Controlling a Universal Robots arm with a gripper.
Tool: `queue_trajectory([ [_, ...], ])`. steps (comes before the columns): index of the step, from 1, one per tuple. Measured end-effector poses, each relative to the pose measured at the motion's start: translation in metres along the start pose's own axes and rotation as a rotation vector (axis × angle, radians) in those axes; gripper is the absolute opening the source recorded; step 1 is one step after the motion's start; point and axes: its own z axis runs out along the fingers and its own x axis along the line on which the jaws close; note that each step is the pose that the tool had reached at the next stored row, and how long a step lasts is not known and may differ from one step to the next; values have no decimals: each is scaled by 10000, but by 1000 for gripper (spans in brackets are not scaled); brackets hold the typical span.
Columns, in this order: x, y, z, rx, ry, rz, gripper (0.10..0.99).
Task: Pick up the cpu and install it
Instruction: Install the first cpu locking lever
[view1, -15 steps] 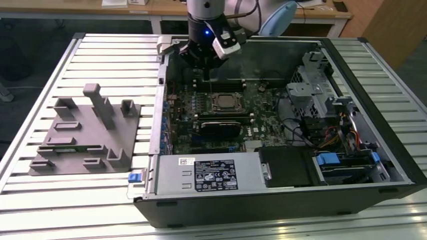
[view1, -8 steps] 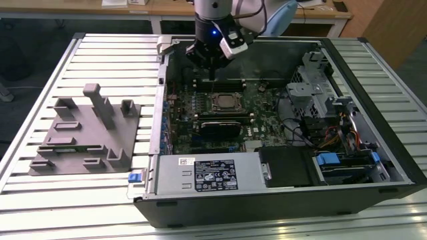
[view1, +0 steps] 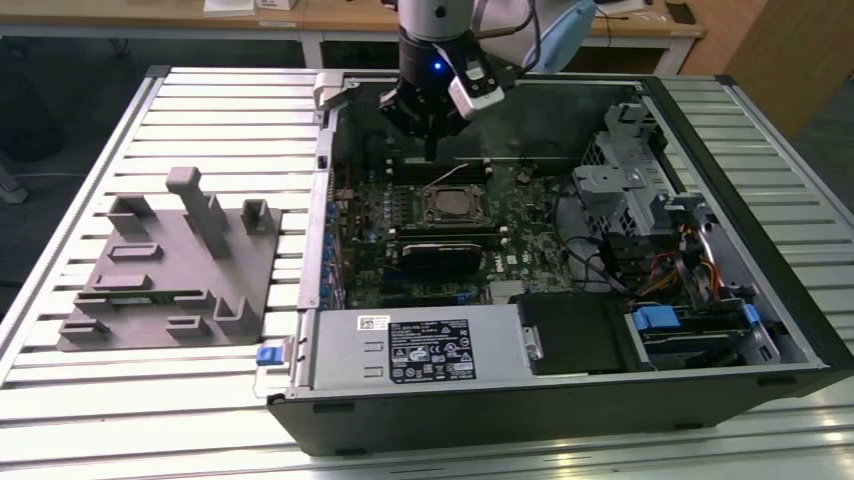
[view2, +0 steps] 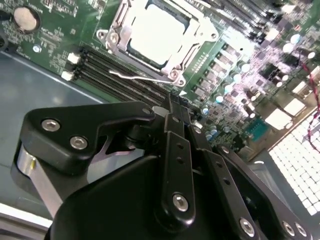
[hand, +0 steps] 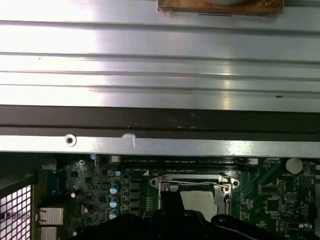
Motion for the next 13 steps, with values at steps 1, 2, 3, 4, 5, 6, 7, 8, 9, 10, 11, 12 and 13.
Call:
queue_trajectory([
  [1,-2,-1,4,-111,3,3,106],
  [2,-4,-3,6,-240,6,7,106],
  [3,-6,-5,9,-355,10,11,106],
  [4,-9,-7,12,-389,11,12,106],
  [5,-14,-9,15,-391,11,12,106],
  [6,-20,-10,19,-391,12,11,106],
  [7,-28,-11,22,-389,14,12,106],
  [8,-36,-11,26,-389,14,11,106],
  [9,-44,-12,32,-391,12,8,106],
  [10,-50,-13,38,-391,12,-2,106],
  [11,-56,-14,45,-391,14,-33,106],
  [12,-60,-15,52,-391,17,-91,106],
  [13,-64,-15,61,-392,21,-169,106],
])
